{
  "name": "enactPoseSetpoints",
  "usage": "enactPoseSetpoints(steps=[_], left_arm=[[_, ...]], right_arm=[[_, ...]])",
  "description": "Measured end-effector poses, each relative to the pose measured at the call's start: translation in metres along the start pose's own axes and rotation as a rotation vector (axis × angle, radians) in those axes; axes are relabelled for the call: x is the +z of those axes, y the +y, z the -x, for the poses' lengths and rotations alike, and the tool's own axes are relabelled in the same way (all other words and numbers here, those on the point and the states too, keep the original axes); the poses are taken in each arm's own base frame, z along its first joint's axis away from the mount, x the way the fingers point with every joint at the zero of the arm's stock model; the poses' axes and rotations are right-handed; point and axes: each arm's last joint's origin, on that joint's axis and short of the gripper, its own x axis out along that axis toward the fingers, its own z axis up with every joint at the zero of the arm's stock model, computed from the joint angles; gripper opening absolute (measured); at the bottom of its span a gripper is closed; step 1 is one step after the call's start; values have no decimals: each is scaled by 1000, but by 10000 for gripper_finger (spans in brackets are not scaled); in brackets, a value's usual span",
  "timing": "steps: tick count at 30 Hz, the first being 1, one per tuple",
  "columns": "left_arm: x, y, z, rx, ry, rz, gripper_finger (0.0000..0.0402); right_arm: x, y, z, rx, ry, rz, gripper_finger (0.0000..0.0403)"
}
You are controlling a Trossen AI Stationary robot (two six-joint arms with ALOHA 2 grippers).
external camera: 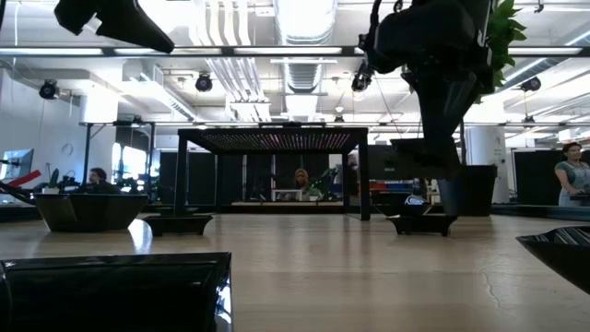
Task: Pick & Place Mini shaped plates
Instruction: Stack the black square plate on top of the other black square plate
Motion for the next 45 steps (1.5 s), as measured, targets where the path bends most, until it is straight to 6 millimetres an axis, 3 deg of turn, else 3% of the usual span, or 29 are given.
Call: enactPoseSetpoints(steps=[13,24,32,45], left_arm=[[3,-1,0,4,-21,37,60],[12,-6,2,-134,-3,117,60],[20,-11,2,-211,-52,67,60],[21,-11,2,-208,-59,51,60]], right_arm=[[-5,14,-22,-26,-10,3,8],[-6,20,-32,-28,-10,-11,8],[-8,22,-43,-57,7,5,8],[-8,22,-43,-56,11,20,8]])
